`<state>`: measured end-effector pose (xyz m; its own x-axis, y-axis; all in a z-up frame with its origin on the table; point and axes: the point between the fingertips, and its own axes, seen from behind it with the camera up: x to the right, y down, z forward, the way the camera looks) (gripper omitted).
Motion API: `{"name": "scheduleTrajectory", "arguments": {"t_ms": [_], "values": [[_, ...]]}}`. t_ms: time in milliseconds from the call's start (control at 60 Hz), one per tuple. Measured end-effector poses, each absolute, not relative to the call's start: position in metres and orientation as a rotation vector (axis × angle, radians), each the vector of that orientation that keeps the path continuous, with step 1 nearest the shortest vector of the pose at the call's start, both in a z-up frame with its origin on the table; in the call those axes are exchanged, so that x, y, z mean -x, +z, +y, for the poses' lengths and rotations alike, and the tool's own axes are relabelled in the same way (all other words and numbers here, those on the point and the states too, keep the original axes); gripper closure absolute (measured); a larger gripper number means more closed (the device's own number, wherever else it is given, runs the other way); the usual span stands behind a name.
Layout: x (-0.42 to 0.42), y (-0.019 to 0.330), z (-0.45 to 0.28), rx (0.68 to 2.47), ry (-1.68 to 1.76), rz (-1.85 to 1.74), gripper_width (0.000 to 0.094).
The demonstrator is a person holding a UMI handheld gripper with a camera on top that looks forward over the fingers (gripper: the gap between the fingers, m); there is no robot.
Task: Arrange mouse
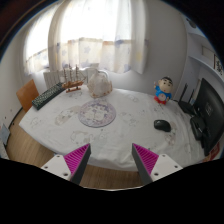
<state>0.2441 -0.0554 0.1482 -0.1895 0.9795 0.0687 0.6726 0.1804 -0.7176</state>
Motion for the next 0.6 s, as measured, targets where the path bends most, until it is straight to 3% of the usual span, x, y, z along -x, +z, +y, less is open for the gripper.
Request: {"name": "scheduleTrajectory", "arguments": {"t_ms": [233,600], "values": [[-0.225,0.145,-0.009,1.604,0.722,-1.851,0.0080],[-0.206,0.126,0.137,1.726,0.600,-1.640,0.0081]]}}
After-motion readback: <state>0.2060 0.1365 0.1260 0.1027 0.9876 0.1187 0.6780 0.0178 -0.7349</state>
